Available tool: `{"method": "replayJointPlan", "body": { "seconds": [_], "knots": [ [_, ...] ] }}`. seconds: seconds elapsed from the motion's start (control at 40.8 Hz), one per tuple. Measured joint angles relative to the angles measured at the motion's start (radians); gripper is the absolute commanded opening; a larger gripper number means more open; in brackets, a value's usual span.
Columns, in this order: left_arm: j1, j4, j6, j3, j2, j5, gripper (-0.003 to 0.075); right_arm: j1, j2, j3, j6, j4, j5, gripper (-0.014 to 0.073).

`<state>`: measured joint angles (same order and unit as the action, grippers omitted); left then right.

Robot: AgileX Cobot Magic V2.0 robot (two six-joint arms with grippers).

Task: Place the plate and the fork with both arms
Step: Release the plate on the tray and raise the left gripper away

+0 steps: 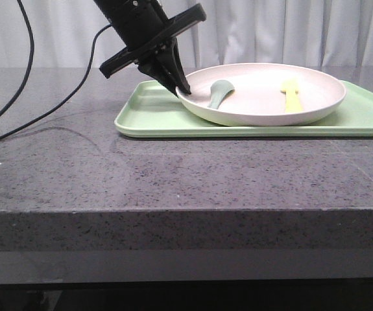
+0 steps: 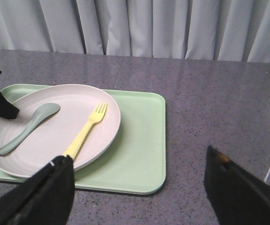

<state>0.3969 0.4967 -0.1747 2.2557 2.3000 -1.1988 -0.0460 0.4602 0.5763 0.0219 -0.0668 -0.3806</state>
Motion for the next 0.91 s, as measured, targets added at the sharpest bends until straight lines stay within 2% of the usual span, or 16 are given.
{"method": "replayJointPlan", "body": {
  "seconds": [0.318, 0.392, 0.588, 0.661, 0.833, 0.906],
  "knots": [
    [0.003, -0.002, 0.0, 0.002, 0.003, 0.018, 0.0003, 0.0, 0.0, 0.0, 0.0, 0.0, 0.0, 0.0591],
    [0.003, -0.002, 0.0, 0.002, 0.004, 0.021, 0.0061, 0.0, 0.0, 0.0, 0.0, 0.0, -0.003, 0.0591],
    [0.003, 0.005, -0.005, 0.005, 0.004, 0.043, 0.0332, 0.0, 0.0, 0.0, 0.0, 0.0, -0.004, 0.0591],
    [0.003, 0.007, -0.005, 0.006, 0.004, 0.048, 0.0382, 0.0, 0.0, 0.0, 0.0, 0.0, -0.004, 0.0591],
    [0.003, 0.007, 0.014, 0.066, 0.004, -0.003, 0.0362, 0.0, 0.0, 0.0, 0.0, 0.0, -0.004, 0.0591],
    [-0.002, 0.007, 0.03, 0.123, 0.004, -0.035, 0.0323, 0.0, 0.0, 0.0, 0.0, 0.0, -0.004, 0.0591]
  ]
}}
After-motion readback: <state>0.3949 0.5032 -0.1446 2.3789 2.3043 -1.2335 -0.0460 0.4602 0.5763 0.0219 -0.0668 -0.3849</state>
